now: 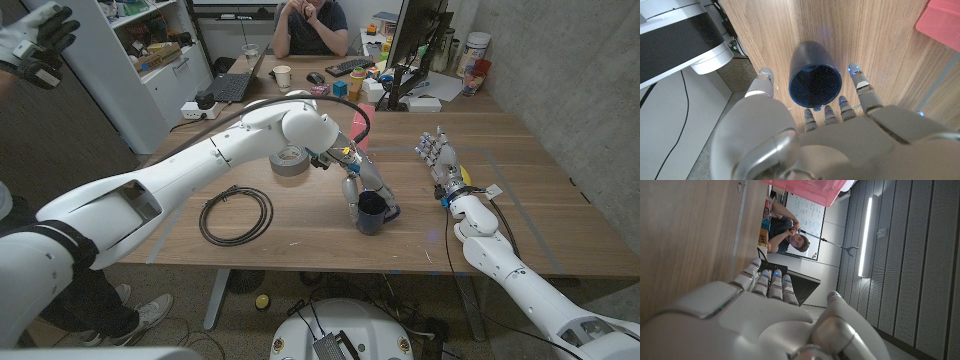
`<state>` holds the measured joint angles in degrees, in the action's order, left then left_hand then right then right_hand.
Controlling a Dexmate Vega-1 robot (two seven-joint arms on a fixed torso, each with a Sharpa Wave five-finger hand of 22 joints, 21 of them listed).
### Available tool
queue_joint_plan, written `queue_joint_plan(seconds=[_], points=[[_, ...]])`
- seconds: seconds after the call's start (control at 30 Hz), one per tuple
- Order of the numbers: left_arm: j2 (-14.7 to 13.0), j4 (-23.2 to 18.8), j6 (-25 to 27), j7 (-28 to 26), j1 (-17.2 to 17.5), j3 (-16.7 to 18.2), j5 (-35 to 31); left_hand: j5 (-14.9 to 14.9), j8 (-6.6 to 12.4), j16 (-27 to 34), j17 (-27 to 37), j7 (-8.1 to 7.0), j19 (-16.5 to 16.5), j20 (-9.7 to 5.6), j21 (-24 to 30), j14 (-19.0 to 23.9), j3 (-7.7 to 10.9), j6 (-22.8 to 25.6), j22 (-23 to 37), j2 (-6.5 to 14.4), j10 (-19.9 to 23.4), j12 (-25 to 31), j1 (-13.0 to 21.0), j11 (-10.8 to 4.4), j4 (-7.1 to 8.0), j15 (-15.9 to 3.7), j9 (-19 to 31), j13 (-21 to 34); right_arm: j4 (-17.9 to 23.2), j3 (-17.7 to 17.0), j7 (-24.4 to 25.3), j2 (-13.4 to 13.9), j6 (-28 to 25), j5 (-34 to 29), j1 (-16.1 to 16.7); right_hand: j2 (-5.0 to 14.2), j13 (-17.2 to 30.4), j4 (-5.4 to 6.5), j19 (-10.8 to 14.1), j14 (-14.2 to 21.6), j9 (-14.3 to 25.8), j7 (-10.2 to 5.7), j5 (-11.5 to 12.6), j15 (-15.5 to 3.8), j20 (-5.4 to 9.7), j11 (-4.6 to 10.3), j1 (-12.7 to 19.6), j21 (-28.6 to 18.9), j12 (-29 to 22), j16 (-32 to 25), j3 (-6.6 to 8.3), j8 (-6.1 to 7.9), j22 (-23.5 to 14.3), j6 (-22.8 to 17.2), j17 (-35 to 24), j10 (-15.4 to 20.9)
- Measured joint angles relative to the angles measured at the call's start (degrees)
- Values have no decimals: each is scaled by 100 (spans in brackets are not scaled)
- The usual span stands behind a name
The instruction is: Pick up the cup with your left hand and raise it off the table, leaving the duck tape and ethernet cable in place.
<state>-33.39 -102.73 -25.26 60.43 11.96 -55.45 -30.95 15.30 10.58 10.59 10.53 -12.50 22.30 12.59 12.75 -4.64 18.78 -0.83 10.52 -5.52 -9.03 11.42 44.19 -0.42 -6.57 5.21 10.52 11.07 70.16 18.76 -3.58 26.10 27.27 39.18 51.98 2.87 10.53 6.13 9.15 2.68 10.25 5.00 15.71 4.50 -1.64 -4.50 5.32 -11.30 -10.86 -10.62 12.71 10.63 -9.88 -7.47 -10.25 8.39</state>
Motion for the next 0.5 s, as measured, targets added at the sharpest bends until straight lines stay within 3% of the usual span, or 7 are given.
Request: queue_joint_plan(seconds=[0.5], points=[[73, 193, 3, 93, 9, -163, 45, -36, -22, -30, 0, 13, 122, -1, 0, -169, -48, -275, 0, 132, -98, -27, 121, 9, 1, 52, 0, 0, -29, -23, -14, -11, 36, 24, 5, -31, 0, -2, 0, -1, 0, 0, 0, -1, 0, 31, -31, 0, 0, -20, -46, 0, 0, 0, 0, -31]])
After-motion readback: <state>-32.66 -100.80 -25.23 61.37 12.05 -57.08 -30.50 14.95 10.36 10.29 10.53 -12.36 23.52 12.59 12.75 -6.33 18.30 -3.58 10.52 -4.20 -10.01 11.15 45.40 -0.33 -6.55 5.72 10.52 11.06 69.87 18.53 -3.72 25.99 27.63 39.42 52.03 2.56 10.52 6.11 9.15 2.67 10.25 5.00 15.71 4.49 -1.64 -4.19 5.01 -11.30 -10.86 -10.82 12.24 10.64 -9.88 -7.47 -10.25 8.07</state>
